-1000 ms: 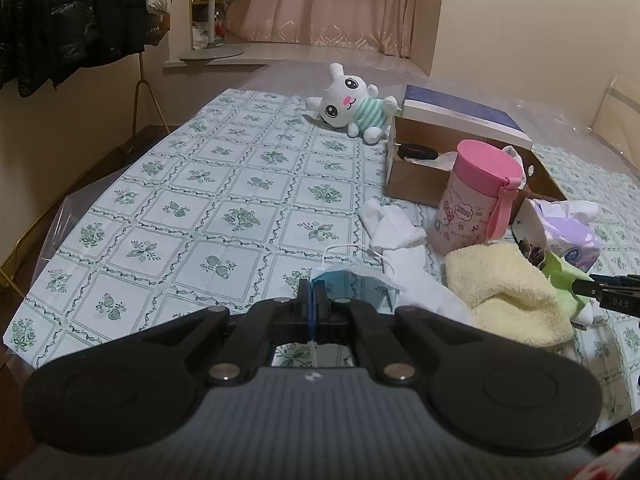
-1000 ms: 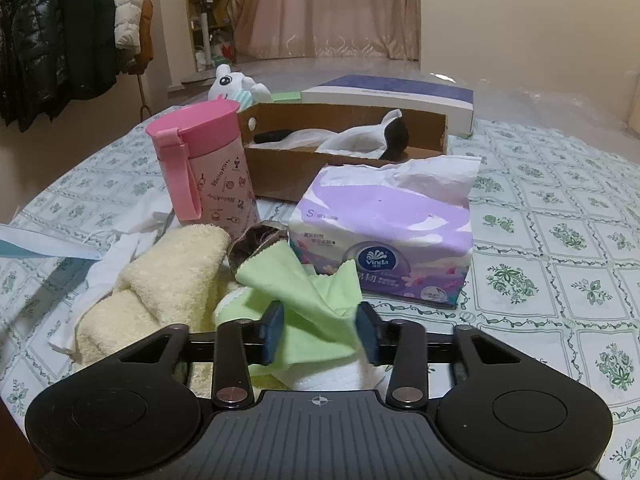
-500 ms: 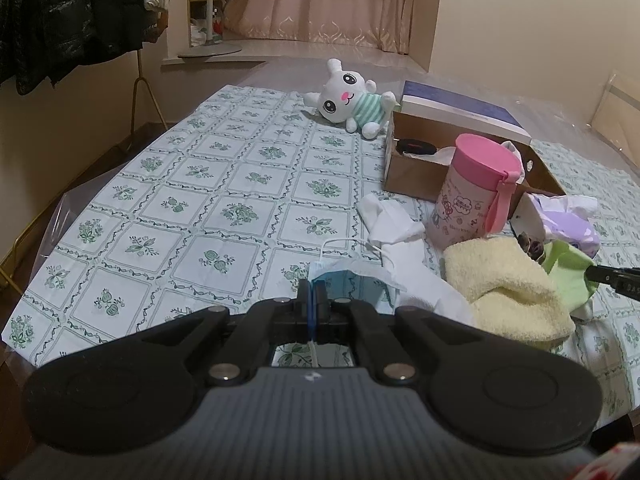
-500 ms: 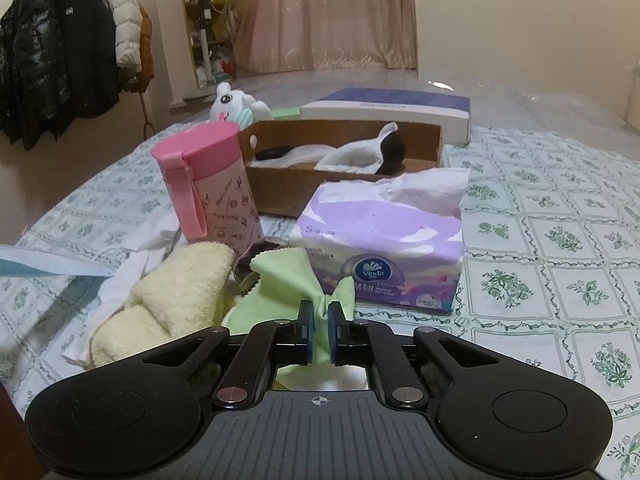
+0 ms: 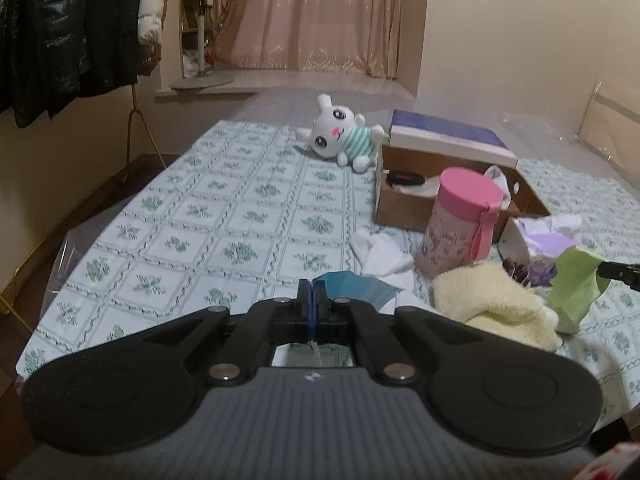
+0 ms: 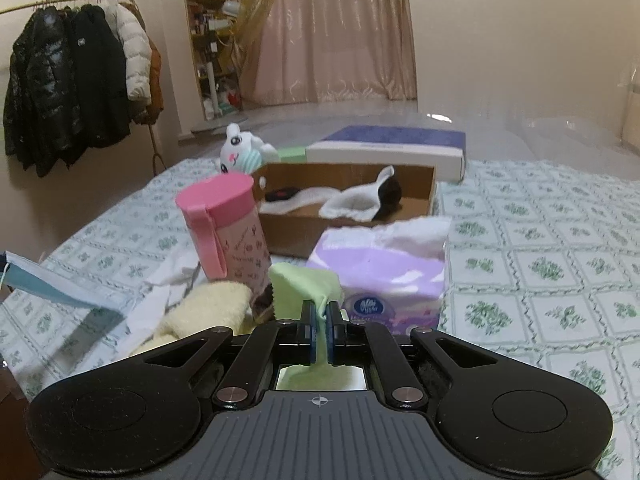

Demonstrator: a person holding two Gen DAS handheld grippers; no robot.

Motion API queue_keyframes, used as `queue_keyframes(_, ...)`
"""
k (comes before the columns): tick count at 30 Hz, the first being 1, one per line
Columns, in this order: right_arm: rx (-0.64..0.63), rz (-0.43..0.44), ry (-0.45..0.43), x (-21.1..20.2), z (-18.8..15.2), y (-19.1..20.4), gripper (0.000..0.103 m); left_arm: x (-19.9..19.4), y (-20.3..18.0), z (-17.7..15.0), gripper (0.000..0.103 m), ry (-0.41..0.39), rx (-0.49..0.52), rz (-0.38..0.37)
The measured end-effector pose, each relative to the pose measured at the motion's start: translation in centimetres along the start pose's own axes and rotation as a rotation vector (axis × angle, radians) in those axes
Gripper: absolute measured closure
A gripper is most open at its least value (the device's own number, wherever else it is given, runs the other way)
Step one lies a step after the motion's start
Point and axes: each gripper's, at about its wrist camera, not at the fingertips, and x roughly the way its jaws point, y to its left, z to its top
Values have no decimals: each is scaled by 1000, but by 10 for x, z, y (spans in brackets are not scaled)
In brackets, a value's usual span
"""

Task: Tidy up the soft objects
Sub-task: 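Carry mask and green cloth over cardboard box and open both tools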

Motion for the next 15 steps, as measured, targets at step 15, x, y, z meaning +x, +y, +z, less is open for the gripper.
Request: queue_keyframes(15,2,38,-66,-15,34,-5,98,-11,18,47,102,-80,5,5)
